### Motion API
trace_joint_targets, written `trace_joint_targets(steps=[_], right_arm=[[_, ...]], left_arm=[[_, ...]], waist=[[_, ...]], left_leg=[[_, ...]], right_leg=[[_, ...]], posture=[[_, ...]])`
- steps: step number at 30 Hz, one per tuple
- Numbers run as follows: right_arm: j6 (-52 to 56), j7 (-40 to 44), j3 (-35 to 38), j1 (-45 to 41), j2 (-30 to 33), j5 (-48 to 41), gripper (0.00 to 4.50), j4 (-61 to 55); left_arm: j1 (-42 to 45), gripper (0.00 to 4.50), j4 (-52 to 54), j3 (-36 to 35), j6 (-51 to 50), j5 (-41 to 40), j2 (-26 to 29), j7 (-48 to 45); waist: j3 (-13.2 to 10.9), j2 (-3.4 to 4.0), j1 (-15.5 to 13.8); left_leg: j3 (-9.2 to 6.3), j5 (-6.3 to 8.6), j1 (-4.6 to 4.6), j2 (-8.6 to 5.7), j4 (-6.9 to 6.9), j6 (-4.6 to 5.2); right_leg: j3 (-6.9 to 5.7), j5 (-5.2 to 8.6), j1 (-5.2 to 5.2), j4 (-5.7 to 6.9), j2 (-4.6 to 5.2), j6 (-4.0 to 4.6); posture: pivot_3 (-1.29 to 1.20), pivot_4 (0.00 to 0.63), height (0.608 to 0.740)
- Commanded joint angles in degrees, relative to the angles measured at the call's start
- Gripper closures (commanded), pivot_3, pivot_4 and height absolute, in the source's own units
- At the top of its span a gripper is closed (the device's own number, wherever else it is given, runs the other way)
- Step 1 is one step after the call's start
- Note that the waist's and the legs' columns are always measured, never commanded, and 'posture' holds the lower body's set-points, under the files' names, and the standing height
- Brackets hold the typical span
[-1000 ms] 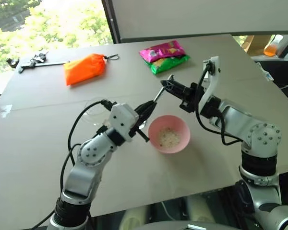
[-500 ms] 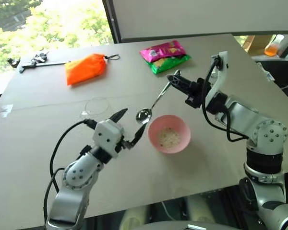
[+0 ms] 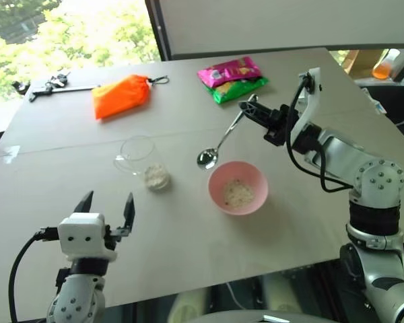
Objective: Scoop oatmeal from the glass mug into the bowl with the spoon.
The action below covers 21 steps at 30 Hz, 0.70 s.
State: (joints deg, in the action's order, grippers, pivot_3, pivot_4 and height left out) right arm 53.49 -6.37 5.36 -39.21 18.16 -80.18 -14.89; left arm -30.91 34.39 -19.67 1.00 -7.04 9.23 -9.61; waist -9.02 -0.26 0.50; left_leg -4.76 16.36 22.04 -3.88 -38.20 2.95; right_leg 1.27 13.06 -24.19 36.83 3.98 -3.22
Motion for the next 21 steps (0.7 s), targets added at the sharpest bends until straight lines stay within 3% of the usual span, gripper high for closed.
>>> trace_joint_targets(steps=[1, 11, 21], right_arm=[[-0.43, 1.39, 0.63, -2.09, 0.00, 0.33, 4.50, -0.95], [-0.31, 1.23, 1.27, -2.57, -0.35, 1.64, 4.50, -1.25], [-0.71, 0.38, 1.35, -1.66, -0.81, 1.77, 4.50, -2.44]], left_arm=[[3.60, 0.65, -6.50, -5.65, 0.98, -3.28, 1.84, 0.31], [15.67, 0.65, -20.00, -5.06, 4.67, -3.30, 10.99, -6.95], [23.70, 0.65, -23.20, -4.08, 3.47, -4.10, 13.27, -8.64]], waist=[[0.00, -0.01, 0.07], [0.00, -0.01, 0.27], [0.00, -0.01, 0.27]], left_leg=[[-0.02, 0.00, 0.00, 0.00, 0.00, 0.00], [0.00, -0.13, 0.04, -0.01, -0.01, -0.23], [-0.02, -0.13, 0.05, 0.00, 0.00, -0.23]], right_leg=[[-0.03, 0.00, 0.00, 0.00, -0.01, 0.00], [-0.01, 0.00, -0.07, 0.00, -0.02, 0.01], [0.01, -0.01, -0.07, 0.01, 0.00, 0.01]], posture=[[0.00, 0.150, 0.740], [0.00, 0.150, 0.740], [0.00, 0.150, 0.740]])
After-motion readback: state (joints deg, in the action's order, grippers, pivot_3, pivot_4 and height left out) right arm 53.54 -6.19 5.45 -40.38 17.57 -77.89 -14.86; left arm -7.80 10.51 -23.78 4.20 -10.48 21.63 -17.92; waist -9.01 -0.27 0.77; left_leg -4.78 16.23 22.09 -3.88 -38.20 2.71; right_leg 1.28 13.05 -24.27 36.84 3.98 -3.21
